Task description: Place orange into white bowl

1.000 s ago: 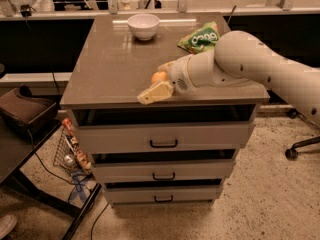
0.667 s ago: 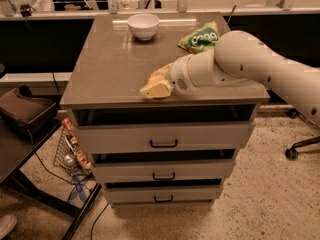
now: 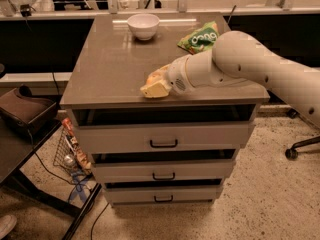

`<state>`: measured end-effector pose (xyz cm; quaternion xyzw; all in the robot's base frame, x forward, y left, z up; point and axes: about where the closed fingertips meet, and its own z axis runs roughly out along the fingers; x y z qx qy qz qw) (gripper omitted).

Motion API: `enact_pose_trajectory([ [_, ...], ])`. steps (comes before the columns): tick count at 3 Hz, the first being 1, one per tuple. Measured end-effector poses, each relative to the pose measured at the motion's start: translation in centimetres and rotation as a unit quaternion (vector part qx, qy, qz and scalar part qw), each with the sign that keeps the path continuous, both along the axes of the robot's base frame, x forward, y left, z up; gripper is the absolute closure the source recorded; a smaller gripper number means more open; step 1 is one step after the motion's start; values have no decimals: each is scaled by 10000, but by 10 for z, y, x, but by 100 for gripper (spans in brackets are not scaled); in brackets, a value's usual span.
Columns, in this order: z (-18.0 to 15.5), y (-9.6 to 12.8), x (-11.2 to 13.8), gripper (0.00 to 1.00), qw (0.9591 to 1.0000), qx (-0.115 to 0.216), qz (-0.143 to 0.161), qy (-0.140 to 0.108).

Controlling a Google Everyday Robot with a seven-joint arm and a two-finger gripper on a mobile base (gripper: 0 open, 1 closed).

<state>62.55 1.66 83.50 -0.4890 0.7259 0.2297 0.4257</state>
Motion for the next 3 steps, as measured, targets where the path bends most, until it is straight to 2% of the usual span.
enact_pose_trajectory([
  [1,18,-1,8,100,9997,77,-56,-212],
  [2,60,-13,33,100,9987,174,-286,-376],
  [3,102,-35,85,100,9962,239,-773,-308],
])
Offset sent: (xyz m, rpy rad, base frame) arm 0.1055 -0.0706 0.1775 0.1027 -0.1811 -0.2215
